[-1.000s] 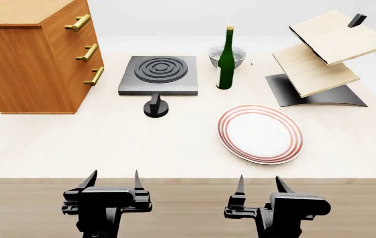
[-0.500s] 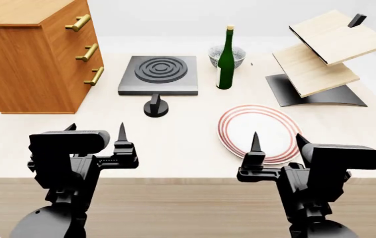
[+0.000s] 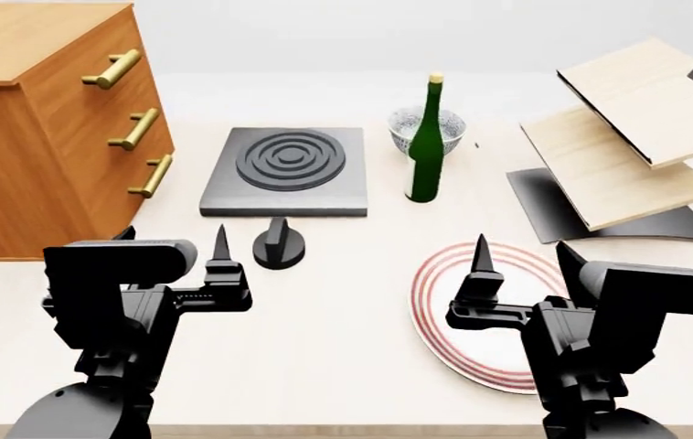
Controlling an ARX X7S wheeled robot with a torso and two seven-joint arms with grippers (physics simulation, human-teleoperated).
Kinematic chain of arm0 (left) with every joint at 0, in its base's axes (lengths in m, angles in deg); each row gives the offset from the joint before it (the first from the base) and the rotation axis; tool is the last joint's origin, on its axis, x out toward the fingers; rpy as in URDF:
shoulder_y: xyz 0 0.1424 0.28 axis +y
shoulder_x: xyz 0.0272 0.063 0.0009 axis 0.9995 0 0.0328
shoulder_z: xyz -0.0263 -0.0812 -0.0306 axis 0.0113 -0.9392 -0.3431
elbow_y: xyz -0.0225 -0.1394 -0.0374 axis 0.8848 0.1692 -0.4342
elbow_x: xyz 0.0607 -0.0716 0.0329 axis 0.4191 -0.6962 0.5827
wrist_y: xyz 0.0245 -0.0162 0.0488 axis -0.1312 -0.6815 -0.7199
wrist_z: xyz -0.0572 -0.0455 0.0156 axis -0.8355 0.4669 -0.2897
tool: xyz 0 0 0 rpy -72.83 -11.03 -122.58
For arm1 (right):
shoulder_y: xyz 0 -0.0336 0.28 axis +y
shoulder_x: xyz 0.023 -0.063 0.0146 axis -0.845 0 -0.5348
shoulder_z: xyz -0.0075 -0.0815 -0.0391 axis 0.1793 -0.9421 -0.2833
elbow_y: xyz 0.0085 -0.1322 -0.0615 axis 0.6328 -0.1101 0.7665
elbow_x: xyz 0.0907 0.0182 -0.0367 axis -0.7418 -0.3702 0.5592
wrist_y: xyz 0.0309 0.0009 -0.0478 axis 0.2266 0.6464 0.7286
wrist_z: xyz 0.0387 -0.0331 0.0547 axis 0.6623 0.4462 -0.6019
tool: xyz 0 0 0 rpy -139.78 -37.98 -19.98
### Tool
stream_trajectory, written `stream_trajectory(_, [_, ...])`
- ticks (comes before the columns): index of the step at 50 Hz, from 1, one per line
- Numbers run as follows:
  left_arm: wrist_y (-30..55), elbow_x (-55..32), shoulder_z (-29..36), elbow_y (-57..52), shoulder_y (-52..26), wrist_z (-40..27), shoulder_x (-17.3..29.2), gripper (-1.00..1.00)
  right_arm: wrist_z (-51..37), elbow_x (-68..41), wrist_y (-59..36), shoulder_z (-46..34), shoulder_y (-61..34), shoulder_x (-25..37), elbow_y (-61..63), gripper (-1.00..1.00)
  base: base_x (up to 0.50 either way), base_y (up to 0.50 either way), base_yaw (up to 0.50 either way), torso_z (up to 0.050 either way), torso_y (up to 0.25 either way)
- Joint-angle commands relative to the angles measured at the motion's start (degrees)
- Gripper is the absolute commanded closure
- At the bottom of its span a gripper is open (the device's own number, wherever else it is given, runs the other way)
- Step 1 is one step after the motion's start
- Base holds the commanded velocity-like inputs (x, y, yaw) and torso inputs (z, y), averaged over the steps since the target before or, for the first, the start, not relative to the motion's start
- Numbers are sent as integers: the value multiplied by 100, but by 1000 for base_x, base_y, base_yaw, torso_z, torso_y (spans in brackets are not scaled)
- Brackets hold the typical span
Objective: Turn on the stove.
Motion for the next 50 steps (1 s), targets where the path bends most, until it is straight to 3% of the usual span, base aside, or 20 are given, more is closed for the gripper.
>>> stream_trajectory(1, [-31,-62,17,-23,17,-53,38,-100,-56,-146,-21,21,4,18,46,-100,500,0,0,0,0])
stream_trajectory(15, [-127,-118,54,-13,59,-102,97,-100,-165,-116,49,-149,32,138,41,-100,500,0,0,0,1])
stream_trajectory(25, [-822,111,238,360,131,-117,265,-100,-227,-96,127,-201,105,185,-33,-100,23,0,0,0,0])
stream_trajectory(32, [-2280,789,454,2217,-133,-332,476,-100,-258,-130,98,-232,69,252,63,-100,0,0,0,0,0])
stream_trajectory(36, [-4172,1329,734,4220,-332,-565,576,-100,-278,-123,110,-262,44,288,60,-100,0,0,0,0,0])
stream_trajectory(50, [-6717,1597,954,8051,-1210,-1041,363,-100,-328,-216,151,-239,25,301,-3,-100,0,0,0,0,0])
